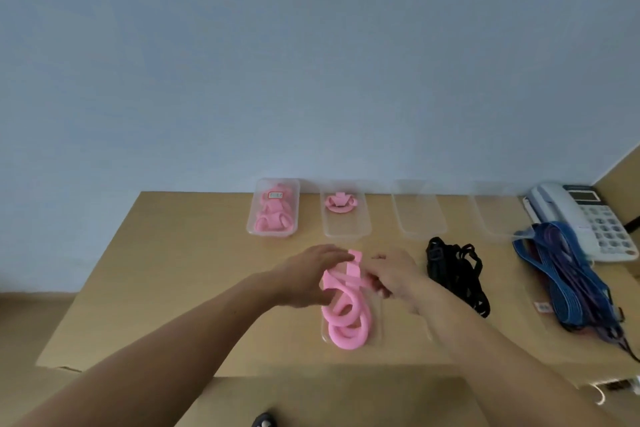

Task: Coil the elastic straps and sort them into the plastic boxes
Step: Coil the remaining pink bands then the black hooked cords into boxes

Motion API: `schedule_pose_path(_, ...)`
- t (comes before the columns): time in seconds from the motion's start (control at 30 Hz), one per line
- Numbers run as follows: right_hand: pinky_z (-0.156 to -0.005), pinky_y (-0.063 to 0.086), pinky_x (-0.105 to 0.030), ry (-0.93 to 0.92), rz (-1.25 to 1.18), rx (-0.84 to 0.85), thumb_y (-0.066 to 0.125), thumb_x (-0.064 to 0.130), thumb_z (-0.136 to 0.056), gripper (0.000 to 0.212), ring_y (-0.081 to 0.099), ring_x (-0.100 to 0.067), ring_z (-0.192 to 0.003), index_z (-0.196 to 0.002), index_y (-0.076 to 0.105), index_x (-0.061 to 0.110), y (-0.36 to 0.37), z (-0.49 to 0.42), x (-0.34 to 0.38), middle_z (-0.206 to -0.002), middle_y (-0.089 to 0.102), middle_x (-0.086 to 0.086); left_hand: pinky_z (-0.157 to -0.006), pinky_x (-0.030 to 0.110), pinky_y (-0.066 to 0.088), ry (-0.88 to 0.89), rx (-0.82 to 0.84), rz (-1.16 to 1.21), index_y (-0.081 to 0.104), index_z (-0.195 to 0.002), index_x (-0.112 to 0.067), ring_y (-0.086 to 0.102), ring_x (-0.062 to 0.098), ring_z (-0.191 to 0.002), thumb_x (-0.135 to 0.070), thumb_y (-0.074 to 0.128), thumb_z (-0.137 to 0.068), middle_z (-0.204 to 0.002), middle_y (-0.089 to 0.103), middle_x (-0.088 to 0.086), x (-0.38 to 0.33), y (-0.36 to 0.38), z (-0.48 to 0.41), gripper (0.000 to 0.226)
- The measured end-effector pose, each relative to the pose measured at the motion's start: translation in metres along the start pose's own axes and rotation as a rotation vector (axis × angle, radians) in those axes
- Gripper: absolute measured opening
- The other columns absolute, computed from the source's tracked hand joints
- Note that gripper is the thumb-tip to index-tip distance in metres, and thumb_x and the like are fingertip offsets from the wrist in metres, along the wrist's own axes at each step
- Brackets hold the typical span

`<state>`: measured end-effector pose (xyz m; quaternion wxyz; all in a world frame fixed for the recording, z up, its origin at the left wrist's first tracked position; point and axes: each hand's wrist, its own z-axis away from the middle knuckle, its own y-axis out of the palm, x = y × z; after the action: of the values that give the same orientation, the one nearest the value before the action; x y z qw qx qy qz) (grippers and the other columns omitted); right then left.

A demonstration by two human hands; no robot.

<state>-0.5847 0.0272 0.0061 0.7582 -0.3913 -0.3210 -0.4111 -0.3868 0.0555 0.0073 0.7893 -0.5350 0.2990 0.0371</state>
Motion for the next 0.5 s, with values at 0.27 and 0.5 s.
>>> schedule_pose_path(0.27,-0.047,0.039,-0.011,-0.424,-0.026,-0.177,0.059,0.043,-0.093,0.041,0.057,-0.004,-0.055,-0.076,0.067,0.007,-0.056,0.034,0.088,-0.062,0.063,0.01,-0.08,0.048,0.057,0.01,-0.335,0.44,0.061,-0.112,-0.006,0.07,0.027,-0.088,-0.008,0.049,-0.097,-0.097,0.074,0.007,-0.061,-0.087,-0.007,0.019)
schedule_pose_path(0.5,-0.061,0.047,-0.011,-0.701,0.078,-0.194,0.057,0.03,-0.097,0.023,0.061,-0.001,-0.064,-0.084,0.072,0.019,-0.077,0.061,0.138,-0.074,0.07,0.007,-0.072,0.063,0.055,0.022,-0.315,0.706,0.05,-0.112,-0.01,0.067,0.051,-0.08,-0.01,0.049,-0.091,-0.089,0.075,0.011,-0.088,-0.133,0.0,0.022)
